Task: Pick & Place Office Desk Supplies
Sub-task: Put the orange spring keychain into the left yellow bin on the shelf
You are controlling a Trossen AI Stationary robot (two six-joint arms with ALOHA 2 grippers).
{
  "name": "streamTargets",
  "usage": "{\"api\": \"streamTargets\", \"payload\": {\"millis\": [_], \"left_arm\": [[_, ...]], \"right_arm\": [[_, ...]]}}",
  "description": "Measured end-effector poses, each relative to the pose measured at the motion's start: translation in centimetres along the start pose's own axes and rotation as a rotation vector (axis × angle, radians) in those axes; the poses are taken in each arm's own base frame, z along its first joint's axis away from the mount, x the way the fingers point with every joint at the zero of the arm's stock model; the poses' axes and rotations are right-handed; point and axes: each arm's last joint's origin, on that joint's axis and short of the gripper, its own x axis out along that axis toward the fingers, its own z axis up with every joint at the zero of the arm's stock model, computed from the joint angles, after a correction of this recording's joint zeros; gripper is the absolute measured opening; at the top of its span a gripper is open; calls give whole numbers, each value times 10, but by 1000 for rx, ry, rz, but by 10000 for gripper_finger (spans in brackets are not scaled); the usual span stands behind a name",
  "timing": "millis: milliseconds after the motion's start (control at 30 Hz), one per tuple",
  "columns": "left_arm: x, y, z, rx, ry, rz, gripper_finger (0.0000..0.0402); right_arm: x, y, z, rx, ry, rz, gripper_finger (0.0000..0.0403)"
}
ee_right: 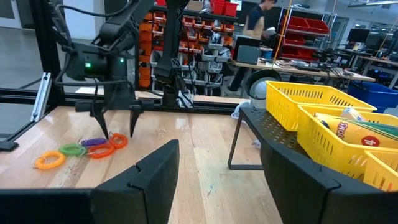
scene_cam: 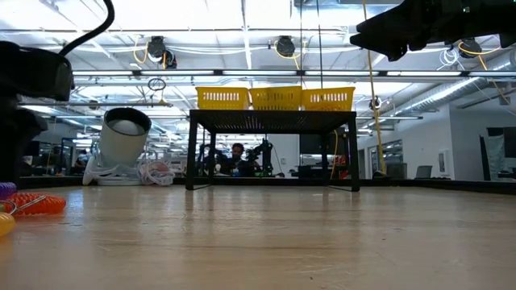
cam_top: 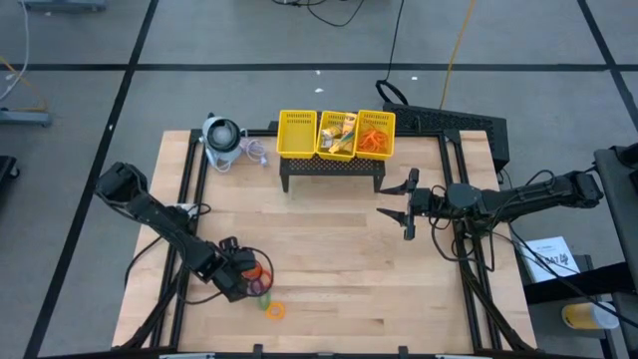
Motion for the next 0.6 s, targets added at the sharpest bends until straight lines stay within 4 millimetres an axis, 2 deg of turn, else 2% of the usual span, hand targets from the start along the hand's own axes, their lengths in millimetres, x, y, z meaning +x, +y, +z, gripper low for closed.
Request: {"api": "streamTargets", "payload": {"millis": [200, 433, 600], "left_arm": [[2, 2, -1, 25, -31, 11, 282], [2, 11, 10, 36, -299, 228, 282], [5, 17, 19, -9, -284, 220, 282]], "right_arm": [[0, 0, 0, -1, 0, 0, 215], [0, 0, 0, -6, 0, 0, 215], [0, 0, 0, -3, 0, 0, 215]]}}
